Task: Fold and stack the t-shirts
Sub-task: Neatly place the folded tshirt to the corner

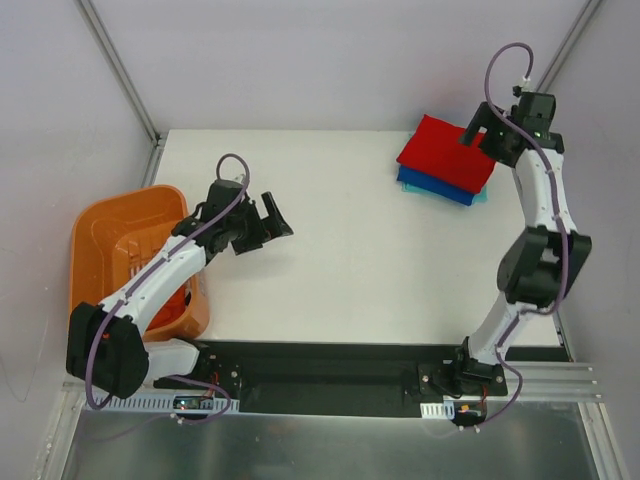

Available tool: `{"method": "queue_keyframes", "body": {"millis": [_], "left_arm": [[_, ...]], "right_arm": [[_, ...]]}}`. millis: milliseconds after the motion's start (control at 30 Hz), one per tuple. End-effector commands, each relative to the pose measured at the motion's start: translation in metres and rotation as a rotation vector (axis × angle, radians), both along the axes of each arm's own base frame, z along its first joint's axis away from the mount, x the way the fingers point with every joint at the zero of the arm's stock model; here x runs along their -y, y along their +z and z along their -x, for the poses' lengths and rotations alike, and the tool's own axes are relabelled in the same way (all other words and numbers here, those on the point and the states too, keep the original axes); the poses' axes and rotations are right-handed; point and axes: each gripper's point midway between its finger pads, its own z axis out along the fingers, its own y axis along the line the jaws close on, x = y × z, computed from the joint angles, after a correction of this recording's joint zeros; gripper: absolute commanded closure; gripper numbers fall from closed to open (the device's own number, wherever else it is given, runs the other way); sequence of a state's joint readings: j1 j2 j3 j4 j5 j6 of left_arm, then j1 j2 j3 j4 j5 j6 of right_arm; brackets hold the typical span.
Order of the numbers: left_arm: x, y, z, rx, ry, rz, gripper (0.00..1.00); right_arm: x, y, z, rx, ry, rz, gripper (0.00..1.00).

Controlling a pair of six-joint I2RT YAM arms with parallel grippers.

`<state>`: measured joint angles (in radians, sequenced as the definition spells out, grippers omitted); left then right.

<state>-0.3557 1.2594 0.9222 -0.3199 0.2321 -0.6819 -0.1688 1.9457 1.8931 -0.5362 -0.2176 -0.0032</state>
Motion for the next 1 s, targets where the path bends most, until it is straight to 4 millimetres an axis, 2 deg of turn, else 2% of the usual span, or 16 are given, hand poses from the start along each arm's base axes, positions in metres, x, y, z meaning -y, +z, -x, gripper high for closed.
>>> {"method": "queue_keyframes", "body": {"millis": [0, 33, 67, 100, 133, 167, 200, 267, 300, 367, 400, 433, 467, 533, 600, 967], "left_arm": [[0.006, 0.007, 0.016, 0.041, 0.025, -0.014, 0.00], [0.009, 0.007, 0.019, 0.051, 0.018, -0.026, 0.01], [0.021, 0.008, 0.029, 0.069, -0.022, -0.043, 0.01], [0.022, 0.009, 0.031, 0.090, -0.011, -0.060, 0.00], [0.024, 0.010, 0.034, 0.096, -0.013, -0.063, 0.01], [0.029, 0.009, 0.040, 0.097, -0.029, -0.061, 0.01], [0.030, 0.007, 0.043, 0.087, -0.022, -0.055, 0.01], [0.034, 0.005, 0.050, 0.079, -0.029, -0.045, 0.00], [0.032, 0.002, 0.052, 0.078, -0.014, -0.053, 0.01], [0.032, -0.001, 0.056, 0.076, -0.012, -0.056, 0.01], [0.032, -0.004, 0.059, 0.070, -0.011, -0.057, 0.01], [0.030, -0.007, 0.060, 0.066, -0.002, -0.062, 0.01], [0.030, -0.008, 0.061, 0.062, -0.001, -0.062, 0.01], [0.028, -0.013, 0.062, 0.052, 0.005, -0.072, 0.01], [0.028, -0.014, 0.062, 0.052, 0.004, -0.077, 0.01], [0.016, -0.009, 0.064, 0.102, 0.036, -0.081, 0.01]], "right_arm": [[-0.030, 0.073, 0.073, 0.169, 0.040, 0.067, 0.03], [-0.039, 0.065, 0.086, 0.160, 0.053, 0.067, 0.03], [-0.043, 0.082, 0.108, 0.213, 0.051, 0.083, 0.03], [-0.047, 0.048, 0.126, 0.147, 0.048, 0.077, 0.03], [-0.055, 0.042, 0.140, 0.144, 0.052, 0.078, 0.03], [-0.054, 0.055, 0.160, 0.197, 0.027, 0.094, 0.03], [-0.056, 0.020, 0.178, 0.135, 0.010, 0.080, 0.03], [-0.054, 0.021, 0.210, 0.191, -0.036, 0.094, 0.03], [-0.054, -0.007, 0.226, 0.150, -0.055, 0.101, 0.03], [-0.057, -0.010, 0.252, 0.207, -0.061, 0.092, 0.03], [-0.058, -0.018, 0.262, 0.206, -0.062, 0.079, 0.03], [-0.058, -0.048, 0.275, 0.158, -0.074, 0.063, 0.03], [-0.058, -0.047, 0.284, 0.196, -0.082, 0.053, 0.03], [-0.058, -0.082, 0.299, 0.138, -0.091, 0.043, 0.03], [-0.054, -0.089, 0.304, 0.152, -0.109, 0.056, 0.03], [-0.047, -0.084, 0.305, 0.178, -0.138, 0.077, 0.03]]}}
